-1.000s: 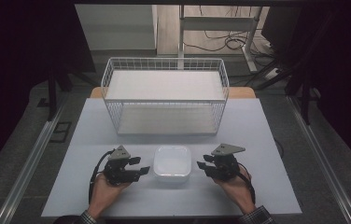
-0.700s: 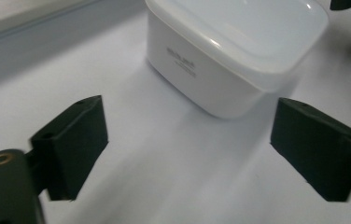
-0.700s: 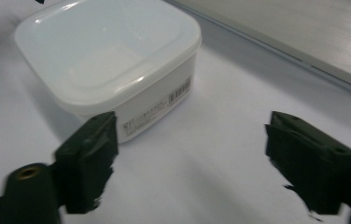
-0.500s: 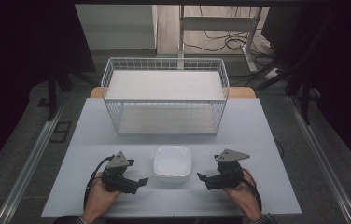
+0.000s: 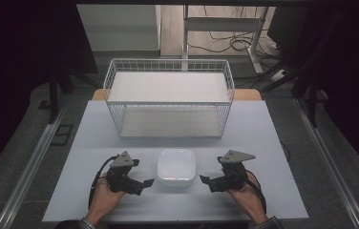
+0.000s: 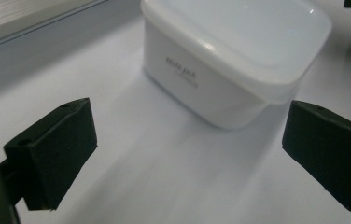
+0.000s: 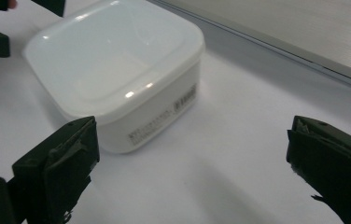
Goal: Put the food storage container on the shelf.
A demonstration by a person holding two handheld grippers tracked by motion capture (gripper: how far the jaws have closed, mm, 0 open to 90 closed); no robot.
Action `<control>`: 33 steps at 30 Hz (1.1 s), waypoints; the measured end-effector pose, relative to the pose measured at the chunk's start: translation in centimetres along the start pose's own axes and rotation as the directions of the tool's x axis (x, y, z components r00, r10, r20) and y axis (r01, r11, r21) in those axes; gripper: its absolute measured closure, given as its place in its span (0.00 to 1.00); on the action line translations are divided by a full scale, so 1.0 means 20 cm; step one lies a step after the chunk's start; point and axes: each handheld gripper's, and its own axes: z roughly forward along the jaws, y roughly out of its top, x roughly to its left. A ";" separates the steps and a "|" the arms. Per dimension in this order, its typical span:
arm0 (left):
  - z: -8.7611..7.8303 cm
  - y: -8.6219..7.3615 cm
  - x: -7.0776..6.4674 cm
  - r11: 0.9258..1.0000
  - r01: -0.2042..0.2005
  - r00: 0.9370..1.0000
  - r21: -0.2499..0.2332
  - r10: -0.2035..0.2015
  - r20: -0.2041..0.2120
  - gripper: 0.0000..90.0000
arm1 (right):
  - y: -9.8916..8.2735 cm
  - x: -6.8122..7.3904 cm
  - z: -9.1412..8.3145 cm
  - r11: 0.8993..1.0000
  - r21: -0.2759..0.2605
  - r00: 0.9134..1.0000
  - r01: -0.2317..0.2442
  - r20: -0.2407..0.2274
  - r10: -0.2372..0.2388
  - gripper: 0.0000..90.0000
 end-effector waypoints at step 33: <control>0.20 0.20 0.09 0.989 0.134 0.971 0.060 -0.143 0.193 0.24 | 0.19 0.02 0.25 0.988 0.119 0.988 -0.100 -0.107 0.112 0.19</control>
